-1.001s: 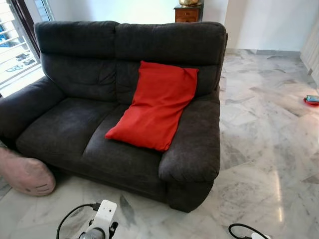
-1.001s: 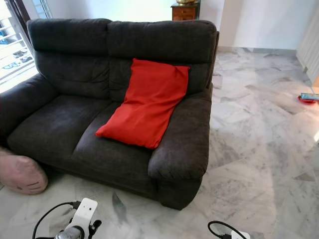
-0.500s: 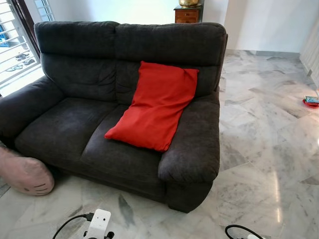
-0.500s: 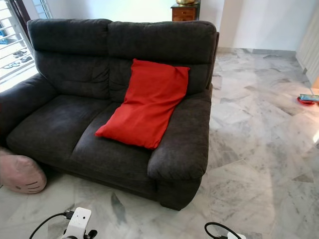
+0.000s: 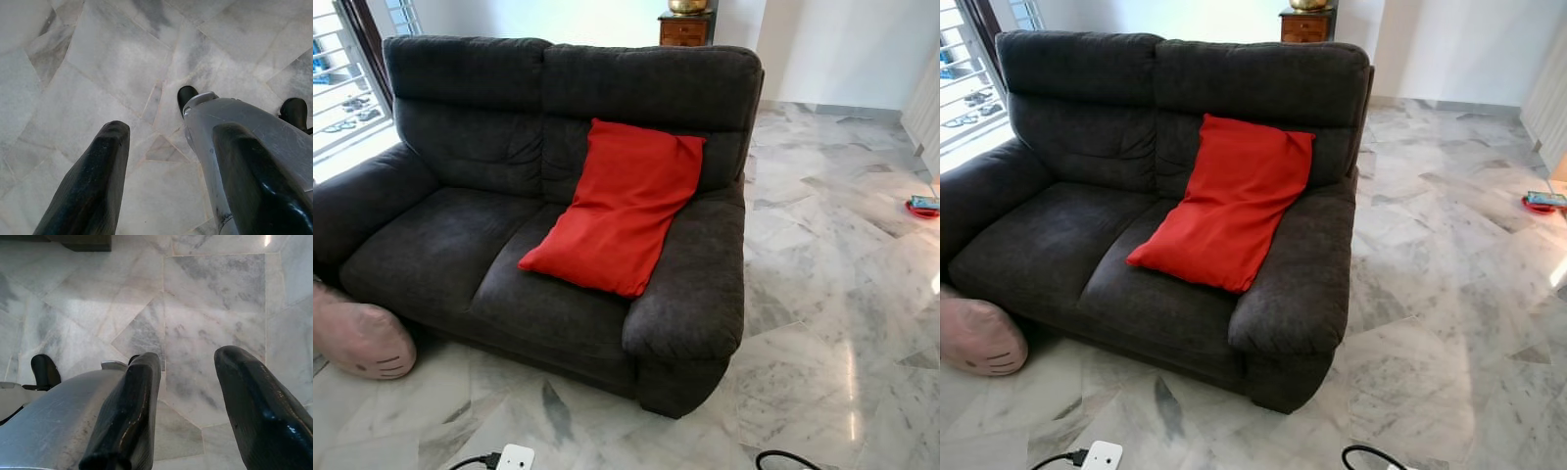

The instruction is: Move the pillow to the sofa from floor

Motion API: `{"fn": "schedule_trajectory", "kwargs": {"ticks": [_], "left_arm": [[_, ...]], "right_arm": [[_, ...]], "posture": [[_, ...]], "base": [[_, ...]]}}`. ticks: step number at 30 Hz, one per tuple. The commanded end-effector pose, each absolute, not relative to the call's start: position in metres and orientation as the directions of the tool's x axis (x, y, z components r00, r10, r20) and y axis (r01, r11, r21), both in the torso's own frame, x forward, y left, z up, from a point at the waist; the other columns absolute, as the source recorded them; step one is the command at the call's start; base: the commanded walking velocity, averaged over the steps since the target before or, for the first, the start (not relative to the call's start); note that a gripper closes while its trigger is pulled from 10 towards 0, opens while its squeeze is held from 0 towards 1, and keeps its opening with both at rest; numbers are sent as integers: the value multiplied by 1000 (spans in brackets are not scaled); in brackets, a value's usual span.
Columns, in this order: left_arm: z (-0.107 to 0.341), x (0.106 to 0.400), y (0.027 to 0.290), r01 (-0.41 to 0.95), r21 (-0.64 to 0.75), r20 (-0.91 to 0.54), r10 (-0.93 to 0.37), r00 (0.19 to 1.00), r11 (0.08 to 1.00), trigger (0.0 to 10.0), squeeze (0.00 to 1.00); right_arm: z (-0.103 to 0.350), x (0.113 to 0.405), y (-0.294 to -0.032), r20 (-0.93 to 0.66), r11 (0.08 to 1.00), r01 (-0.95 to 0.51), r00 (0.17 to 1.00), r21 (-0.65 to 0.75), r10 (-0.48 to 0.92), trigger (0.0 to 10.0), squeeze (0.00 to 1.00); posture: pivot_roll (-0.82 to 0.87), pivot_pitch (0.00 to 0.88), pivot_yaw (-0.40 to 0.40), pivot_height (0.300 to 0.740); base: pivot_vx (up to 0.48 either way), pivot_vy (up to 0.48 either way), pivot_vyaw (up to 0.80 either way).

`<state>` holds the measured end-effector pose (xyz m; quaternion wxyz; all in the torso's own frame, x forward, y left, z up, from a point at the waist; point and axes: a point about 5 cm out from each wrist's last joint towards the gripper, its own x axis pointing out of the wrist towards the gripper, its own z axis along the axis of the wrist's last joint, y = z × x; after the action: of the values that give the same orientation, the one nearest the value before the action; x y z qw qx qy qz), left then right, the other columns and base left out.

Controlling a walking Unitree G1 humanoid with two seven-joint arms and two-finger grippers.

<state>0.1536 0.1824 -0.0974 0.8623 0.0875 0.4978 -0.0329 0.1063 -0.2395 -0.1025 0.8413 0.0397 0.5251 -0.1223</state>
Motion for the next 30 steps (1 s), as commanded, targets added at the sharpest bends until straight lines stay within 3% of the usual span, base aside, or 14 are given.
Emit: {"fn": "schedule_trajectory", "kwargs": {"ticks": [1,13,30], "left_arm": [[-98,150,187,127,116,-869,39,492,985,10000,0],[-94,153,201,105,152,-845,74,530,983,10000,0],[-91,157,209,101,174,-835,92,543,980,10000,0]], "right_arm": [[-101,109,-240,-889,963,265,425,-56,-169,10000,0],[-102,108,-240,-885,958,284,432,-49,-173,10000,0],[-102,106,-239,-885,947,320,430,-35,-178,10000,0]], "posture": [[-82,13,13,740],[-70,42,9,740],[-80,68,21,740]], "base": [[0,0,0],[0,0,0],[0,278,0]]}}
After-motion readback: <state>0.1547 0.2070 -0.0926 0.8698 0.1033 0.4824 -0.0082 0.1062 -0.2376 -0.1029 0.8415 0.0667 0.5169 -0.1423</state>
